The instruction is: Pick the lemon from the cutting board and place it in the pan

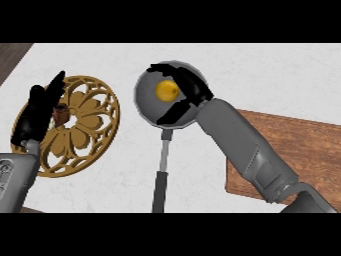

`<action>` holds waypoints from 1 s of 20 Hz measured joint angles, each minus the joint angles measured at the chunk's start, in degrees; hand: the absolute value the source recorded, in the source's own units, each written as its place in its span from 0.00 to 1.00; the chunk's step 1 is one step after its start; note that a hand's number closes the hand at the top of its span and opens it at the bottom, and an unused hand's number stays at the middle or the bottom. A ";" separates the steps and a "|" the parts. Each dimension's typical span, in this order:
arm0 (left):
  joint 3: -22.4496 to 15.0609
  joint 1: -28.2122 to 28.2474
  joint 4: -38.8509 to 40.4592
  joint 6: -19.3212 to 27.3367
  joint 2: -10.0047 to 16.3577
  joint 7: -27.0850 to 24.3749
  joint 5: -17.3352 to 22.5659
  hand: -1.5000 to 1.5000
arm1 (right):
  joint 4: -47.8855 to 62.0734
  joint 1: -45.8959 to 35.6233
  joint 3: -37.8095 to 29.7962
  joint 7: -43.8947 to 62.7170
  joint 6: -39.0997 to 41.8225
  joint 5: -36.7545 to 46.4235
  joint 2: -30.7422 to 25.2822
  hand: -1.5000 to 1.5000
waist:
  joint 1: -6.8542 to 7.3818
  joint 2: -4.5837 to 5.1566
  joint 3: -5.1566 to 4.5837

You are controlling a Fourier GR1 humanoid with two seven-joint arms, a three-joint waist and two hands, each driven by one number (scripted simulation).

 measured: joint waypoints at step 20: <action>4.08 4.50 -0.23 0.82 1.53 -1.31 0.43 0.50 | 7.89 -7.38 -10.04 -5.26 -1.74 -16.99 -5.44 0.00 | -6.62 -1.39 0.10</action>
